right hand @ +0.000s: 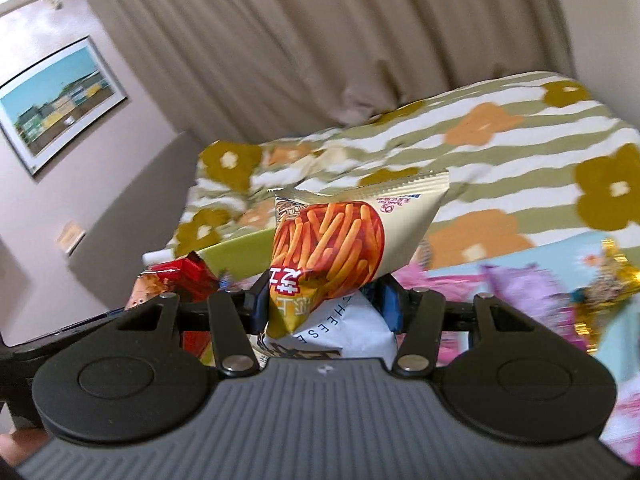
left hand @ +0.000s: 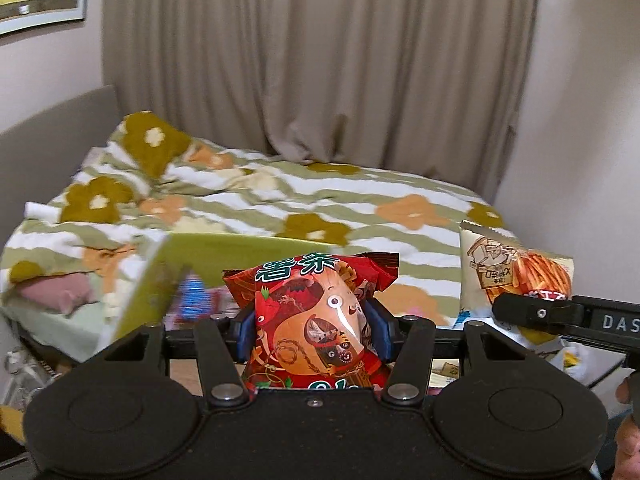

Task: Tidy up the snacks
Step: 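Carry both bags into the box and open both tools, then grasp the white printed bag with the left tool while the right tool grasps the silver bag, then carry both bags to the box and release them inside, then grasp the cream-orange bag with the left tool while the right tool grasps the pink bag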

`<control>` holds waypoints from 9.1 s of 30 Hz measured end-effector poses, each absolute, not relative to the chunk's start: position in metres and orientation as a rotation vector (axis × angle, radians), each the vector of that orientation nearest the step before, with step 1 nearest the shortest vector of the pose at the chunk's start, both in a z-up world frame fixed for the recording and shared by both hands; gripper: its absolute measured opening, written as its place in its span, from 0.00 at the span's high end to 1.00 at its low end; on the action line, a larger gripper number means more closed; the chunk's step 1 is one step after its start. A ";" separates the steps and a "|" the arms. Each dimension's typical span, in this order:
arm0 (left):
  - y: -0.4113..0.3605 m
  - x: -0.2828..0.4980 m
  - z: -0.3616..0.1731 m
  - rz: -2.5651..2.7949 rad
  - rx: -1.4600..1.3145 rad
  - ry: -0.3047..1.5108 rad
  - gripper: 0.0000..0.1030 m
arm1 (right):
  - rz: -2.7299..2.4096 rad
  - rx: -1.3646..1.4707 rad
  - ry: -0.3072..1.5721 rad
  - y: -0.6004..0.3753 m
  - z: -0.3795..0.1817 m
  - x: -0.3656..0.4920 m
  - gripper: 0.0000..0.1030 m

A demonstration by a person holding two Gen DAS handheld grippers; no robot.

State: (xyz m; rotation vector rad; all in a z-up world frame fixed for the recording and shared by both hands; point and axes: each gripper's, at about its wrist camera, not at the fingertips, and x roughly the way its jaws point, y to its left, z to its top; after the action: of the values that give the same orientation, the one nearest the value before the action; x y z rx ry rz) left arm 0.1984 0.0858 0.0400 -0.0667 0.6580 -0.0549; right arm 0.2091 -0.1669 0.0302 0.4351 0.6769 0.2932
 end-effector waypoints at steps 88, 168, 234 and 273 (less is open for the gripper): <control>0.084 0.142 -0.016 -0.249 -0.026 0.810 0.03 | 0.037 0.340 0.766 -0.141 0.004 0.131 0.00; 0.018 0.085 -0.036 -0.171 -0.194 0.713 0.46 | 0.296 0.336 0.845 -0.203 -0.060 0.116 0.37; 0.248 0.211 -0.031 -0.083 -0.145 0.701 0.01 | 0.305 0.286 0.812 0.038 -0.029 0.307 0.00; 0.147 0.133 0.024 -0.346 0.002 0.571 0.00 | 0.036 0.282 0.598 -0.073 0.038 0.128 0.00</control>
State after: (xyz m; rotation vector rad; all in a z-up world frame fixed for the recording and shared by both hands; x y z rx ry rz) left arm 0.1333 0.1466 0.0237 0.0024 0.5706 -0.3456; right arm 0.1279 -0.0727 0.0381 0.2816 0.5983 0.0361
